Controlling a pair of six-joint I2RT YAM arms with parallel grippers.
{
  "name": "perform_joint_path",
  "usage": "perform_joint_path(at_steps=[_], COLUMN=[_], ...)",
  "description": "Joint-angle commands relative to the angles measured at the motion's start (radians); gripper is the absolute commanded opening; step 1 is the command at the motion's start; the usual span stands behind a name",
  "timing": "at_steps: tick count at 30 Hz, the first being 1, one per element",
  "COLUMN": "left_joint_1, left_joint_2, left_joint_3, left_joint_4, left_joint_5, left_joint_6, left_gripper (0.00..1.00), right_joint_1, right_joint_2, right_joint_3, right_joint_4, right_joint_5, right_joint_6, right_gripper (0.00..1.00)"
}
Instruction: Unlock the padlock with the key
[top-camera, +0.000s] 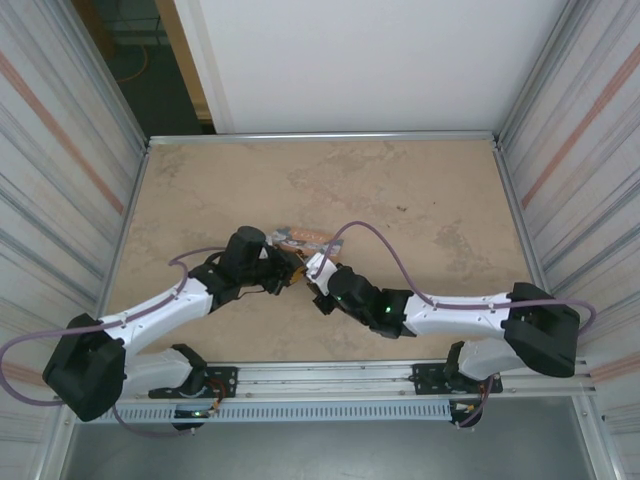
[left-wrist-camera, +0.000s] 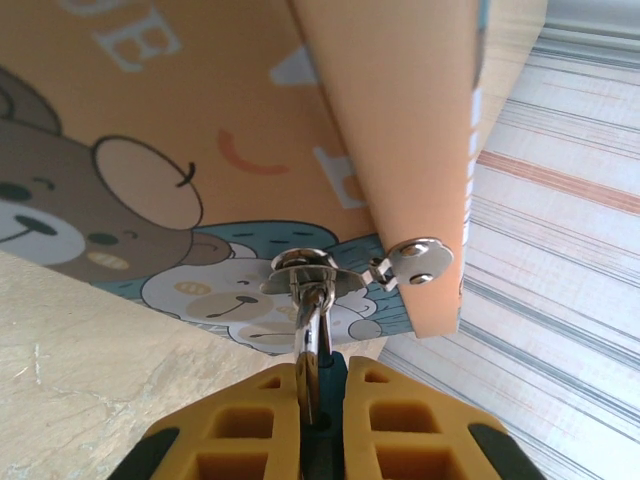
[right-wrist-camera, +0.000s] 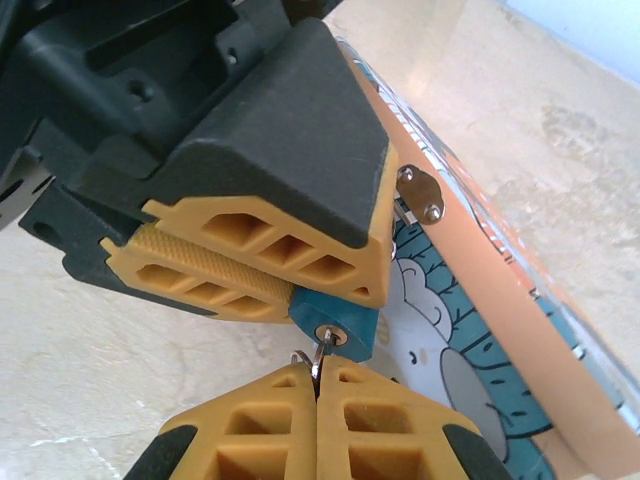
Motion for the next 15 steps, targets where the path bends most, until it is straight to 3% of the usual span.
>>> perform_joint_path(at_steps=[1,15], left_joint_1=[-0.043,-0.127], left_joint_2=[0.016,0.125], left_joint_3=[-0.005,-0.006], left_joint_4=[-0.015,0.041], left_joint_5=[0.011,-0.059], left_joint_6=[-0.011,-0.026], left_gripper=[0.0,0.0], right_joint_1=[-0.043,-0.086], right_joint_2=[-0.047,0.011], right_joint_3=[-0.017,-0.138], right_joint_4=[0.037,0.132], right_joint_5=[-0.034,-0.068], right_joint_6=[0.176,0.272], right_gripper=[0.0,0.0])
